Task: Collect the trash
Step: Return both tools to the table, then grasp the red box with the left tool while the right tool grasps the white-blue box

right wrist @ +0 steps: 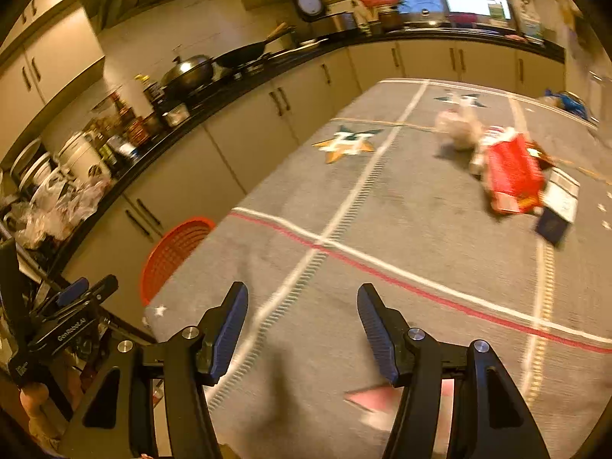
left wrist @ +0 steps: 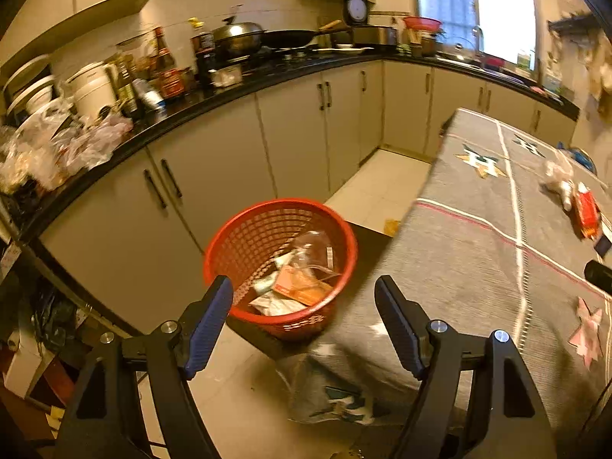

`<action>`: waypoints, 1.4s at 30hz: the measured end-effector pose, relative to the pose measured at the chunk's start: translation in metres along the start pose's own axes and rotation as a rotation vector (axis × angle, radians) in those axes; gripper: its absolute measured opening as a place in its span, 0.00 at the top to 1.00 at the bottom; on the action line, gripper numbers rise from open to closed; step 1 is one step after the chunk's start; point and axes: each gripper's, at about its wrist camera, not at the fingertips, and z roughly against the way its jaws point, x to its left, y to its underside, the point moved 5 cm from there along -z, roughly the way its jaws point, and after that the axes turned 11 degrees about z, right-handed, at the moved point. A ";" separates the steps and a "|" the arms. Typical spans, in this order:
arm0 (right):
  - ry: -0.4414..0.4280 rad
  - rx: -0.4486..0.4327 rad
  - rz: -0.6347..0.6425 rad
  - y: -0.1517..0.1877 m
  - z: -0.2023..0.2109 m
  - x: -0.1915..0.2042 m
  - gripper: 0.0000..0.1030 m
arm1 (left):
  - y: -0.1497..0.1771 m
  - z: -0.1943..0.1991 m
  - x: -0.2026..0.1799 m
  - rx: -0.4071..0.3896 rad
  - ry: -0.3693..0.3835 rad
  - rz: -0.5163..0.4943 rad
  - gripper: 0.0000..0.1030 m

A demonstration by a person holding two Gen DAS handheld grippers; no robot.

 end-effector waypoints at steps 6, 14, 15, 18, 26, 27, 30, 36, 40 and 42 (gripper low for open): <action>0.104 -0.019 -0.079 0.010 0.030 -0.073 0.35 | 0.007 0.003 -0.045 0.014 0.084 -0.079 0.27; 0.293 -0.037 -0.260 -0.006 0.047 -0.179 0.30 | 0.010 0.002 -0.114 0.100 0.246 -0.105 0.27; 0.305 -0.032 -0.270 -0.010 0.043 -0.187 0.30 | 0.008 0.005 -0.125 0.096 0.265 -0.115 0.27; 0.311 -0.012 -0.295 -0.022 0.025 -0.201 0.30 | 0.000 0.010 -0.157 0.073 0.317 -0.156 0.27; 0.376 0.036 -0.250 -0.026 -0.012 -0.211 0.43 | -0.009 0.005 -0.249 0.055 0.441 -0.268 0.27; 0.373 0.031 -0.249 -0.027 -0.011 -0.212 0.43 | -0.008 0.001 -0.264 0.073 0.461 -0.282 0.27; 0.383 0.016 -0.240 -0.027 -0.006 -0.216 0.50 | -0.004 -0.008 -0.301 0.115 0.515 -0.312 0.27; 0.371 -0.003 -0.276 -0.020 0.002 -0.230 0.55 | 0.010 -0.041 -0.373 0.220 0.557 -0.366 0.31; 0.359 -0.014 -0.285 -0.020 0.003 -0.233 0.55 | 0.014 -0.064 -0.400 0.286 0.554 -0.360 0.50; 0.350 -0.017 -0.294 -0.020 0.004 -0.235 0.55 | 0.012 -0.078 -0.406 0.325 0.567 -0.321 0.52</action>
